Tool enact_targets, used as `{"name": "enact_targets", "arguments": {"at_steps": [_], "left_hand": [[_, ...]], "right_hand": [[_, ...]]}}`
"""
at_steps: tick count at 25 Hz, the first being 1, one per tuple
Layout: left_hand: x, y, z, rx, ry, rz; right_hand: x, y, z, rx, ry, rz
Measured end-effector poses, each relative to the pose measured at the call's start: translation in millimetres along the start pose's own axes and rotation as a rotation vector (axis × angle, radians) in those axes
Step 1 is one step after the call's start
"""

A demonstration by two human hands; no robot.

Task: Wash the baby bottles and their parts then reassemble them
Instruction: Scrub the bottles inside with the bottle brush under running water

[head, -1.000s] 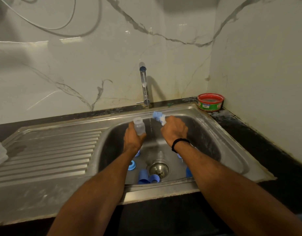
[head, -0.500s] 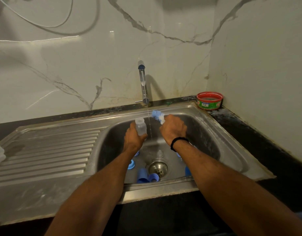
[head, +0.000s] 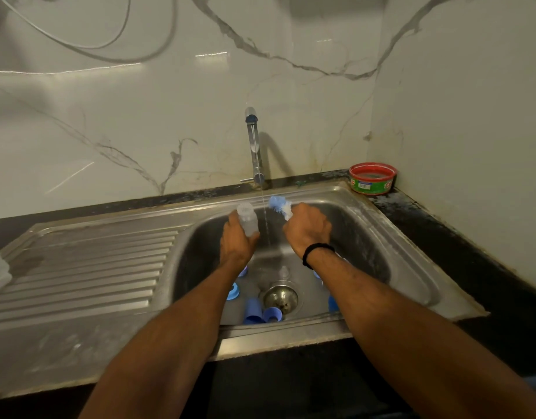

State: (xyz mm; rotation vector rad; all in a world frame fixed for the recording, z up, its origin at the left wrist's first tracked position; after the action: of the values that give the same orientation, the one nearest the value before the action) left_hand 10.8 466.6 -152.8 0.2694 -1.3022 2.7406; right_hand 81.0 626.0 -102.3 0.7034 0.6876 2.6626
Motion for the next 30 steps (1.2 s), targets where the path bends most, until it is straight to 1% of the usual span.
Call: {"name": "enact_targets", "arguments": {"at_steps": [2, 6, 12, 15, 18, 23, 26, 28, 30], "left_hand": [[0.9, 0.2, -0.4, 0.034, 0.017, 0.014], [1.8, 3.4, -0.5, 0.019, 0.013, 0.042], [3.5, 4.8, -0.3, 0.012, -0.022, 0.033], [4.3, 7.0, 2.4, 0.006, -0.028, 0.052], [3.8, 4.8, -0.8, 0.014, -0.021, 0.035], [4.3, 4.9, 3.8, -0.063, -0.08, 0.029], [4.3, 11.9, 1.2, 0.011, 0.008, 0.078], [5.8, 12.2, 1.8, -0.033, -0.021, 0.083], [4.9, 7.2, -0.6, -0.021, -0.015, 0.07]], "right_hand": [[0.1, 0.3, 0.7, 0.009, -0.004, -0.008], [0.5, -0.9, 0.9, 0.011, -0.011, -0.018], [0.8, -0.5, 0.8, 0.004, -0.017, -0.017], [0.5, -0.5, 0.2, 0.009, -0.013, -0.02], [-0.6, -1.6, 1.3, 0.01, -0.019, -0.027], [-0.4, -0.7, -0.4, 0.007, -0.011, -0.021], [-1.0, -1.1, -0.6, 0.008, -0.008, -0.019], [-1.0, -0.3, 0.2, -0.001, -0.006, -0.009], [0.1, -1.6, 1.8, 0.003, -0.006, -0.017]]}}
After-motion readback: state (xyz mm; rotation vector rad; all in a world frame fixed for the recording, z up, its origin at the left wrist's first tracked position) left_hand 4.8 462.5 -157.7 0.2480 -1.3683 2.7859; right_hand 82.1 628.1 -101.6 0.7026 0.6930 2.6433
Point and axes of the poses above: each hand's wrist, its own x-axis towards the middle knuckle, its own z-axis out of the back of the hand, y = z × x, the point moved 4 cm from there along x, towards the middle knuckle, and after that the axes turned 4 degrees about z, right-handed, at the moved point
